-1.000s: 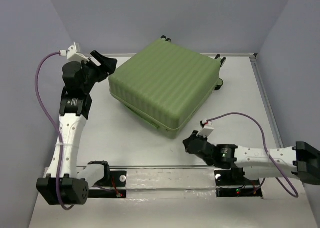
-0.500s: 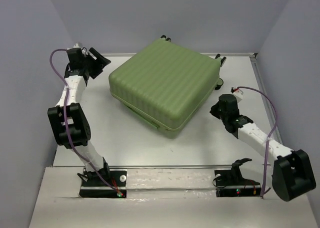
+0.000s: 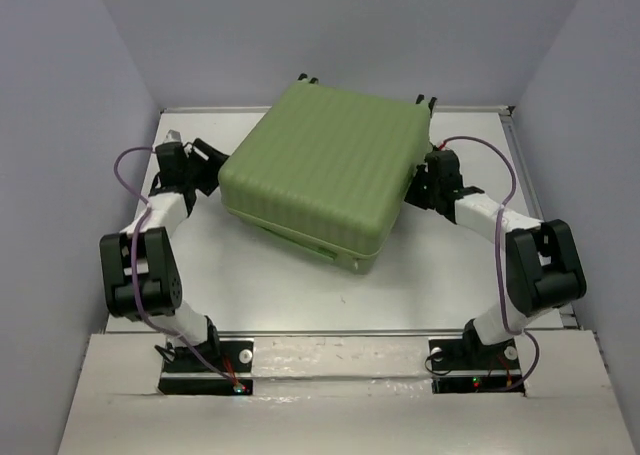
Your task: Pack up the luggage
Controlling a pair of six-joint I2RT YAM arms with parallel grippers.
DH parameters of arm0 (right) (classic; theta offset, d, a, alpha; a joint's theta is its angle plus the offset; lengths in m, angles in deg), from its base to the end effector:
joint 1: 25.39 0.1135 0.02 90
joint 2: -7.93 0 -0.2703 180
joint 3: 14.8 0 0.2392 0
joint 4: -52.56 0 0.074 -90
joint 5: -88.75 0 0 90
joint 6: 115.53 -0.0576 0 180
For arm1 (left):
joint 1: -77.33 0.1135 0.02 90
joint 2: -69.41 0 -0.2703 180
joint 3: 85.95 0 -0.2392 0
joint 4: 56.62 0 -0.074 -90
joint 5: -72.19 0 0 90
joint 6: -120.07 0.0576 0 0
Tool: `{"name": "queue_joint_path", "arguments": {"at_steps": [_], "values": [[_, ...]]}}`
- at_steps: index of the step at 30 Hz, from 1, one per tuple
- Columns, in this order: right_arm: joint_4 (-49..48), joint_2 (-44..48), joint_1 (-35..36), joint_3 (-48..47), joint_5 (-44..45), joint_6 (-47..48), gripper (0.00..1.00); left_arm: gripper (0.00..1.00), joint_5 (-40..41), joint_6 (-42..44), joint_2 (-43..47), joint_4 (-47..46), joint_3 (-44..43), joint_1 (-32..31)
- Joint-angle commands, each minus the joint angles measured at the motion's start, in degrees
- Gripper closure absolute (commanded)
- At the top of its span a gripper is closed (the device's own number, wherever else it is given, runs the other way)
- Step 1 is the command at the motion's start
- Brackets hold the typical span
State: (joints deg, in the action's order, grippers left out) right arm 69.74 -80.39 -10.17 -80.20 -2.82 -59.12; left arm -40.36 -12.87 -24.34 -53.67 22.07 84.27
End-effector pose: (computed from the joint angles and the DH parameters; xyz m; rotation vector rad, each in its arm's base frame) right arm 0.3209 0.0890 0.2058 0.3551 2.2888 0.4741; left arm 0.3753 0.0234 0.2413 -0.6240 1.9595 -0.7905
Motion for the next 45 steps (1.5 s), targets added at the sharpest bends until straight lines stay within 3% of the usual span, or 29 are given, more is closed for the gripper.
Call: {"name": "queue_joint_path", "arguments": {"at_steps": [1,5,10,12,15,17,20,22,23,26,27,29,33,34,36,38,41,42,45], "values": [[-12.06,-6.93,2.27,-14.15,-26.18,0.01,0.84,0.25,-4.88,-0.57,12.43,-4.42,12.59,-4.3],[-7.06,-12.31,2.88,-23.89,-30.42,0.01,0.73,0.24,-3.03,0.04,24.3,-4.69,22.35,-5.35],[0.5,-18.9,2.88,-33.75,-34.37,-1.4,0.35,0.23,-1.97,2.42,38.1,0.49,28.0,-5.45],[6.44,-21.28,2.88,-40.49,-36.75,-1.31,0.25,0.23,-2.5,2.68,42.31,1.55,29.41,-5.45],[12.62,-22.35,2.19,-45.44,-33.0,0.62,0.18,0.21,-1.63,3.91,45.67,4.1,28.81,-5.36],[13.16,-20.24,1.04,-45.63,-32.19,0.19,0.18,0.2,-1.27,4.96,45.51,6.03,26.09,-5.27],[14.13,-16.73,-1.76,-44.76,-30.35,0.18,0.32,0.2,-1.97,5.94,43.75,7.27,23.27,-4.92],[15.09,-12.34,-4.14,-43.79,-28.85,1.41,0.44,0.19,-2.15,6.29,42.61,7.79,20.72,-4.3],[15.79,-9.36,-4.93,-43.44,-28.06,1.85,0.58,0.2,-1.98,6.37,42.25,8.05,19.23,-3.95],[16.15,-3.64,-6.17,-40.81,-26.66,5.18,0.69,0.19,-1.8,6.81,41.9,8.76,17.12,-2.81],[16.15,-1.45,-6.17,-37.58,-26.3,6.41,0.81,0.19,-2.06,6.9,41.81,9.02,16.07,-2.46],[15.37,6.98,-6.17,-32.13,-27.35,8.7,0.88,0.18,-2.15,6.99,42.07,9.29,15.7,-2.11],[7.12,27.36,-6.17,-5.12,-28.41,8.36,0.9,0.17,-2.06,7.78,44.0,9.9,16.14,-1.23],[6.49,35.58,-5.65,-1.02,-28.41,7.75,0.9,0.17,-2.24,8.04,44.44,10.86,16.32,-1.05],[4.83,43.45,-5.64,9.93,-28.67,6.7,0.91,0.17,-1.98,9.27,46.64,13.14,16.58,-0.79],[5.08,51.87,-5.64,15.16,-27.36,6.95,0.9,0.21,-1.8,9.36,48.74,14.03,17.81,-0.7],[4.99,56.48,-5.64,22.72,-23.93,7.91,0.84,0.29,-1.98,9.01,53.4,15.78,24.11,-0.7],[4.56,56.5,-5.64,23.88,-22.53,8.18,0.75,0.32,-1.89,9.01,55.33,16.49,25.18,-0.61],[-0.25,55.01,-5.64,27.57,-21.47,7.66,0.61,0.41,-0.65,7.44,59.03,20.7,28.09,-0.52]]}}
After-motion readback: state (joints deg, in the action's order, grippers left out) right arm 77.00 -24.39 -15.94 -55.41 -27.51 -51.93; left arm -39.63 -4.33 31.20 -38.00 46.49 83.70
